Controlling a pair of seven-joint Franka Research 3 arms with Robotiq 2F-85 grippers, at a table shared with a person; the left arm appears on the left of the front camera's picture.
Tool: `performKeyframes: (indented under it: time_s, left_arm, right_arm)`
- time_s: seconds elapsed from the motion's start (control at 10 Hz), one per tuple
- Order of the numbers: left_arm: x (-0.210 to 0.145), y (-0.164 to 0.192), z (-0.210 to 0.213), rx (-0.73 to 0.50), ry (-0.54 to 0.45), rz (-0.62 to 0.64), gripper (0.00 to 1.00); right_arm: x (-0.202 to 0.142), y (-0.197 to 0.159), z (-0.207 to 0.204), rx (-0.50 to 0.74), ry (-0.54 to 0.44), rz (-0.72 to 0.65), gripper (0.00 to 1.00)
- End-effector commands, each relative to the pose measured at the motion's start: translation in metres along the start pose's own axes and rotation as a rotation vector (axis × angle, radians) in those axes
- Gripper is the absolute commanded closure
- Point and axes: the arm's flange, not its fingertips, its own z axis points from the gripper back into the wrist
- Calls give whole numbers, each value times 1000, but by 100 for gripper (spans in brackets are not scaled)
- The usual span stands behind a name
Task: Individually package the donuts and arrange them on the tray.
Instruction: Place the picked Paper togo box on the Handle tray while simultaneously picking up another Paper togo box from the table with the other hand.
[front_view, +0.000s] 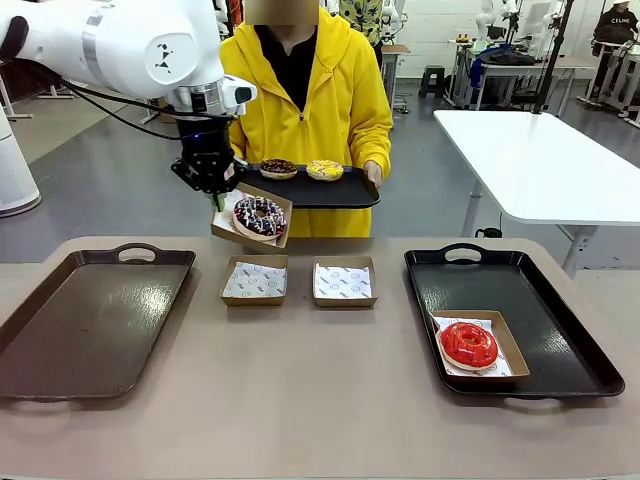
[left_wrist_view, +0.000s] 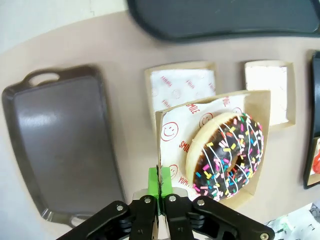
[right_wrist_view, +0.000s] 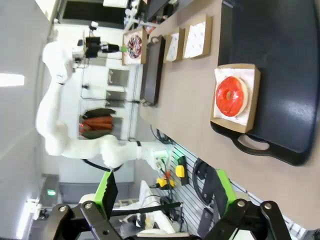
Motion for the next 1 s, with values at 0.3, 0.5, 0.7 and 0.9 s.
performKeyframes:
  time_s: [0.3,0.5,0.7,0.9]
  left_arm:
    - [-67,106,14,-44,124,-8,99]
    - [-81,141,9,-37,122,12,99]
    - [-95,163,0,-24,129,29,99]
    - [-100,174,-11,-15,138,77,99]
  right_arm:
    - [75,74,-122,-320,113,41,0]
    - [98,85,-168,-399,152,59,0]
    - [106,90,-205,-448,160,80,0]
    - [108,86,-219,-428,174,76,0]
